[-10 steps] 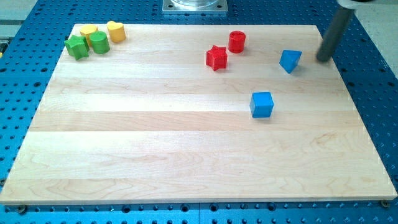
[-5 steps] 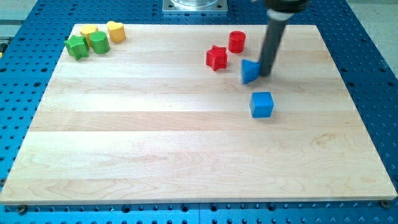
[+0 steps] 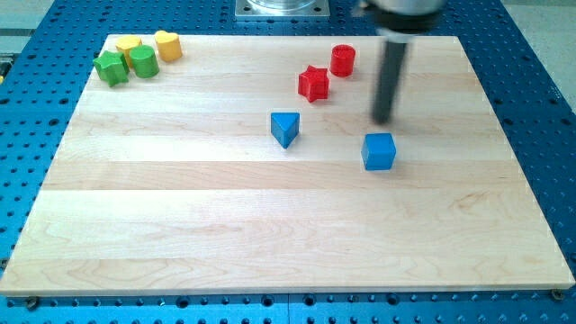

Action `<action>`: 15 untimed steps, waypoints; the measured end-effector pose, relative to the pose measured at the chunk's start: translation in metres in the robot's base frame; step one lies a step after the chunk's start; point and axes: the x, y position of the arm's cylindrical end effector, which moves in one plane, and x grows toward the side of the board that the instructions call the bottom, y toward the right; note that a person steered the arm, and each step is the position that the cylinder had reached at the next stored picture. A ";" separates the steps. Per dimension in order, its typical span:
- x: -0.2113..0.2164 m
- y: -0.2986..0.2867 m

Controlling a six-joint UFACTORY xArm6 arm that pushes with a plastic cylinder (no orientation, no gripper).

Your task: Move the group of red and blue blocks at the center

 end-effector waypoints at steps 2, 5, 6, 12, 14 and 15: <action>0.062 -0.088; -0.059 -0.078; -0.162 -0.035; -0.078 -0.100; -0.016 -0.098; 0.014 -0.136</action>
